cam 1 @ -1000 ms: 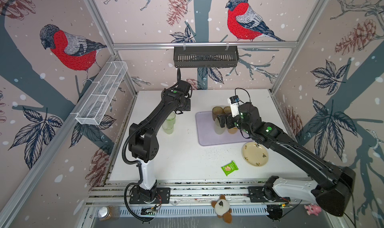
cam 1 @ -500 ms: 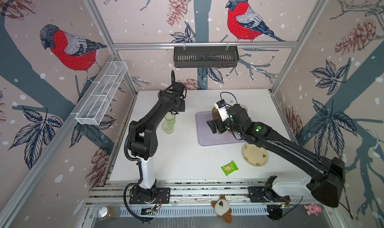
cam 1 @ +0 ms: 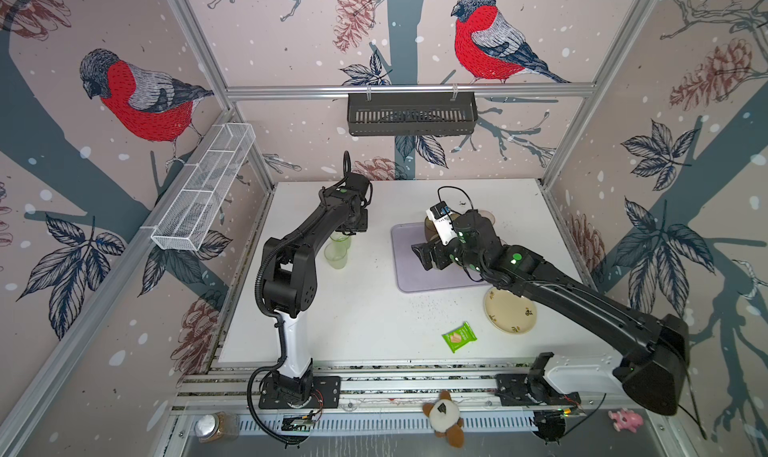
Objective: Place the glasses into the tray
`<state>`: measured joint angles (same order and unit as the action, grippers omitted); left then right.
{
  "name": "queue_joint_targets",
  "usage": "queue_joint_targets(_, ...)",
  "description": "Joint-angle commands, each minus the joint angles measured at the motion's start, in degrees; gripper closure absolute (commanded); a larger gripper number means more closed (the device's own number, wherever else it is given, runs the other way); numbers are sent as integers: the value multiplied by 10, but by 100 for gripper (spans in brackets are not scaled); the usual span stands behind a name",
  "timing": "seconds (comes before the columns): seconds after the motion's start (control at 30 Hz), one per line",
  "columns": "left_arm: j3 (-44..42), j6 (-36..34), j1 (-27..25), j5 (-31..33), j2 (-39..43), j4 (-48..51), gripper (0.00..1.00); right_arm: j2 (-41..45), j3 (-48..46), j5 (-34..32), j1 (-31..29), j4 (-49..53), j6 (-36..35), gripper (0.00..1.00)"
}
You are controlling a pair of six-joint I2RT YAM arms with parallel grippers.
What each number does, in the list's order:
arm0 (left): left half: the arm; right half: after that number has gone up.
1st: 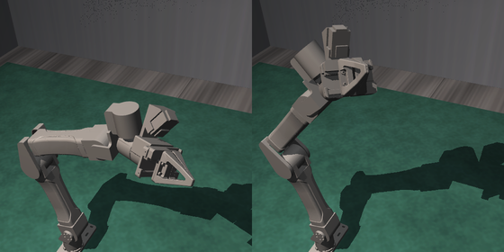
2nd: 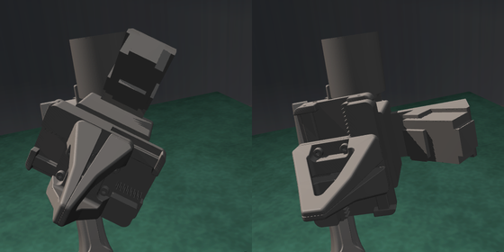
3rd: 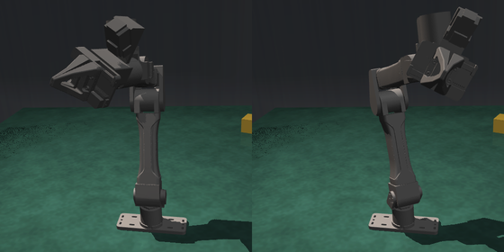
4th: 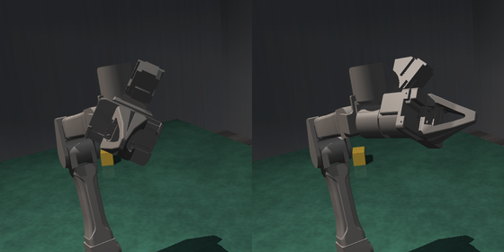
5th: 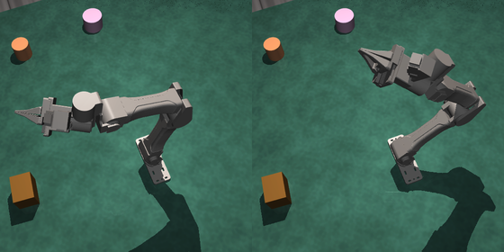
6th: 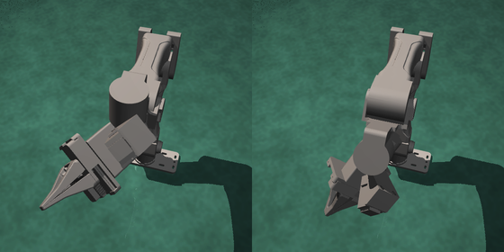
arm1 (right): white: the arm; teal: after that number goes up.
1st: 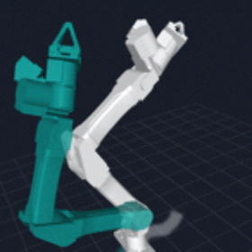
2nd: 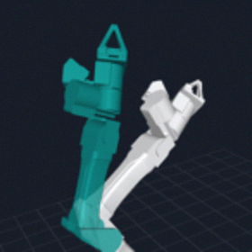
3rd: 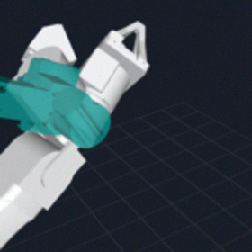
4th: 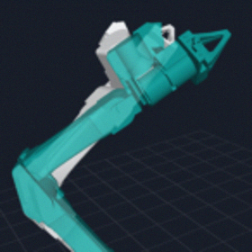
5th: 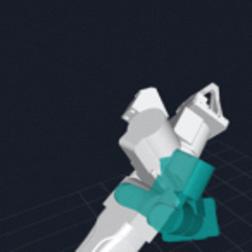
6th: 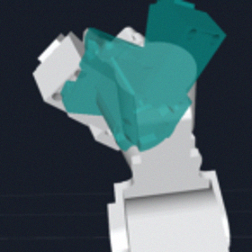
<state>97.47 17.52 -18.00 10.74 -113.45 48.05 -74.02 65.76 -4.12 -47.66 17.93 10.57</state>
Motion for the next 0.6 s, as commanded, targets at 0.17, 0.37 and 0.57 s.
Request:
queue_joint_targets(0.17, -12, -13, 6, 5, -11, -26, 51, -1, 3, 5, 0, -10, -1, 1)
queue_joint_targets(0.37, -14, -17, 7, 3, -21, -27, 58, -12, 11, 22, 0, -18, -5, 1)
queue_joint_targets(0.57, -11, -19, 8, 8, -26, -27, 63, -23, 21, 32, -1, -19, -10, 1)
